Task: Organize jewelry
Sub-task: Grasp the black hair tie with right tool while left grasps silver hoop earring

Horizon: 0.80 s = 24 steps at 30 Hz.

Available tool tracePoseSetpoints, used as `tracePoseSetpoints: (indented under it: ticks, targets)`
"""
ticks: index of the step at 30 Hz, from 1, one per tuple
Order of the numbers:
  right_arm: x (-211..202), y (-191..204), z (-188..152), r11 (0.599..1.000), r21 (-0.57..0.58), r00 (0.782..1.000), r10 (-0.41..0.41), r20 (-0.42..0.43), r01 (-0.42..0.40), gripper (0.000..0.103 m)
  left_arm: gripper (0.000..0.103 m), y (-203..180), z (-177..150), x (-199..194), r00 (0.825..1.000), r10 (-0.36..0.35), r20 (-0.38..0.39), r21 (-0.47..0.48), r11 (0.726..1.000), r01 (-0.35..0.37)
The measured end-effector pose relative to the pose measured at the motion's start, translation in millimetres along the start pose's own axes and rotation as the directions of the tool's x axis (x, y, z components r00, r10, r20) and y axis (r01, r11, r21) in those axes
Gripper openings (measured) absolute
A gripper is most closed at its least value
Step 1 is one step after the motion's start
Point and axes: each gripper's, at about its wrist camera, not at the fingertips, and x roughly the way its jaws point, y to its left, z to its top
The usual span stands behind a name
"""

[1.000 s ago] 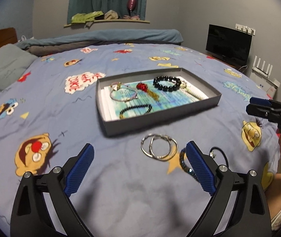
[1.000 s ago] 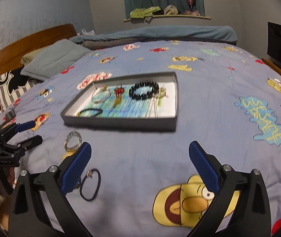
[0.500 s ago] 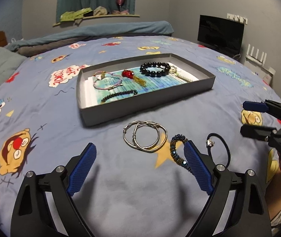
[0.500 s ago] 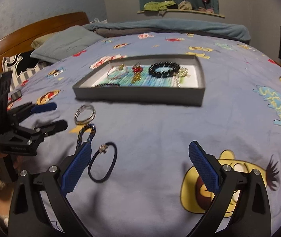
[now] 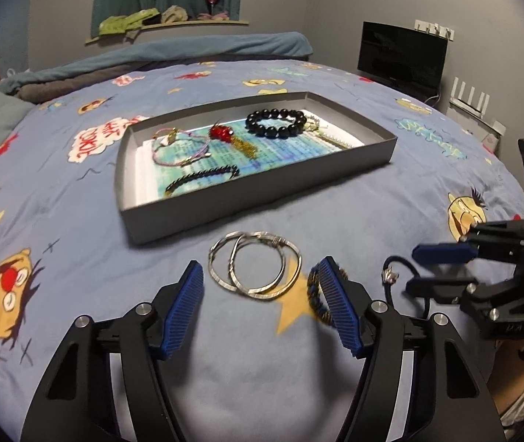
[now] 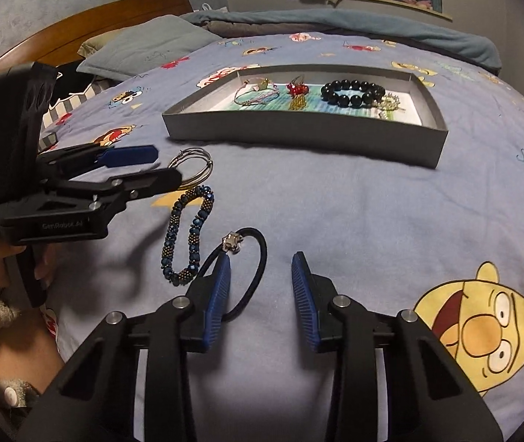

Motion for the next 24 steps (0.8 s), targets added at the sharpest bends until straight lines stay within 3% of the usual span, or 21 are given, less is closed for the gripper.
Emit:
tracePoseSetpoints:
  ticks: [3, 4, 5, 10, 17, 24]
  targets:
    - [4.2, 2.5, -1.7, 1.000, -0.023, 1.000, -0.004, -0.010, 0.004, 0.027, 0.066, -1.5, 2.8, 6.1, 1.000, -0.003, -0.001, 0.007, 1.000, 0.003]
    - [5.4, 3.2, -2.2, 1.000, -0.030, 1.000, -0.009, -0.013, 0.008, 0.012, 0.066, -1.3, 3.4, 9.3, 1.000, -0.006, -0.007, 0.004, 1.000, 0.006]
    - [6.1, 2.9, -2.6, 0.999, -0.033, 1.000, -0.013, -0.016, 0.013, 0.004, 0.065, -1.4, 3.7, 11.4, 1.000, -0.008, -0.011, 0.003, 1.000, 0.008]
    - [6.0, -4.4, -2.2, 1.000, 0.002, 1.000, 0.009, -0.015, -0.009, 0.004, 0.063, -4.8, 4.7, 18.8, 1.000, -0.001, -0.027, 0.015, 1.000, 0.002]
    - [4.2, -5.7, -3.0, 1.000, 0.008, 1.000, 0.010, -0.010, -0.010, 0.003, 0.051, -1.1, 2.9, 23.2, 0.999, -0.002, -0.044, 0.003, 1.000, 0.002]
    - [4.8, -6.2, -2.2, 1.000, 0.015, 1.000, 0.010, -0.011, -0.010, 0.003, 0.049, -3.5, -2.0, 24.9, 0.999, 0.011, -0.053, 0.027, 1.000, -0.009]
